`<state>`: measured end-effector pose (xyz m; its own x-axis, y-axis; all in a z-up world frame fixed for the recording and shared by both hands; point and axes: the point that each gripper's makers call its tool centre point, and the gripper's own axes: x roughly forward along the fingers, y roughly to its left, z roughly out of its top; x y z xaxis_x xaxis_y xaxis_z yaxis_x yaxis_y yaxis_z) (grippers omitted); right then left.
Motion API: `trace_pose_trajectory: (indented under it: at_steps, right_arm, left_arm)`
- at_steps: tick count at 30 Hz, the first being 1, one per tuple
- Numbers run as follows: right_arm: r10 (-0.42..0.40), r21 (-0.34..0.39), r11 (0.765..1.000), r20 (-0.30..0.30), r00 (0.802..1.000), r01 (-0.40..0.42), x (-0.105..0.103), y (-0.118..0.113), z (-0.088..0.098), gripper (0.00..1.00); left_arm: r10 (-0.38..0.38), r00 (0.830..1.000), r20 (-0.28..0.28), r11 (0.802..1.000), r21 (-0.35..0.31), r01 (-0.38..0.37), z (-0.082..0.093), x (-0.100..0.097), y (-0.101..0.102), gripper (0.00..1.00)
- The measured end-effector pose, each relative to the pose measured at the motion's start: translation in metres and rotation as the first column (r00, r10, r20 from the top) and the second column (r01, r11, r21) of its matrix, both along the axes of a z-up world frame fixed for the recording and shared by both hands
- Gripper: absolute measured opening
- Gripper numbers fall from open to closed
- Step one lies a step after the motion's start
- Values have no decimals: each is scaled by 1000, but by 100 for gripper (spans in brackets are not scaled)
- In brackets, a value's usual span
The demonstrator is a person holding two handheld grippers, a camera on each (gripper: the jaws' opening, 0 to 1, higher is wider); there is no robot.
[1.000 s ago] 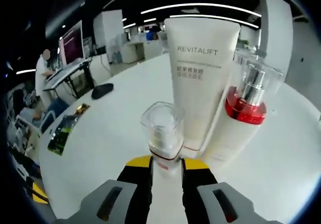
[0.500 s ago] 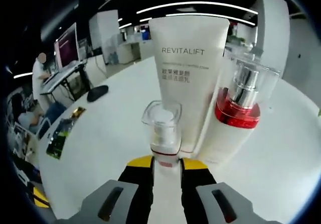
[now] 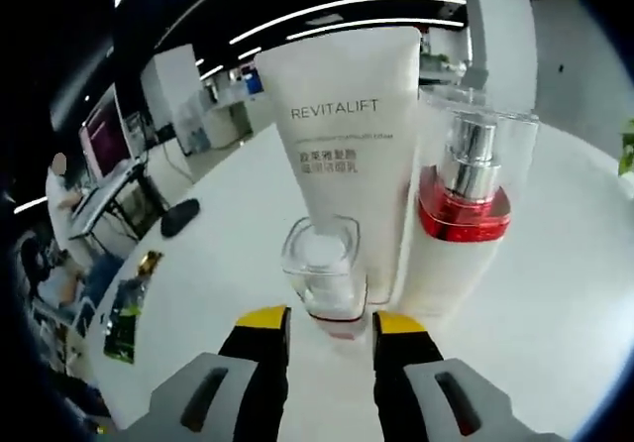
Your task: Arrange the skincare products in the storage area until every visible bottle or jar stands upright without overlapping.
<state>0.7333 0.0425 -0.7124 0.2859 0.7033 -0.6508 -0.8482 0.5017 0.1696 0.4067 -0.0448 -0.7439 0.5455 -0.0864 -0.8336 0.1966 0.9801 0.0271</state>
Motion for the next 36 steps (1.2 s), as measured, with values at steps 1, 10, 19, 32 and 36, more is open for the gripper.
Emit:
trace_pose_trajectory:
  at_steps: [1,10,19,32,36]
  right_arm:
    - [-6,-4,1000,5,1000,6,0,0,0,31]
    - [-62,-47,997,72,995,66,7,-5,3,18]
    - [-90,-87,991,113,989,100,8,-12,3,18]
    - [-132,-42,990,49,990,134,6,-3,-3,22]
    - [-102,-30,994,33,994,103,-1,-4,-5,29]
  left_arm:
    - [0,1000,0,1000,0,0,0,0,0,0]
    - [4,1000,3,1000,1,-4,0,0,1,0]
    - [3,1000,5,1000,1,-3,0,0,0,0]
    - [4,1000,6,1000,2,-4,0,0,1,0]
    - [4,1000,6,1000,1,-4,0,0,1,0]
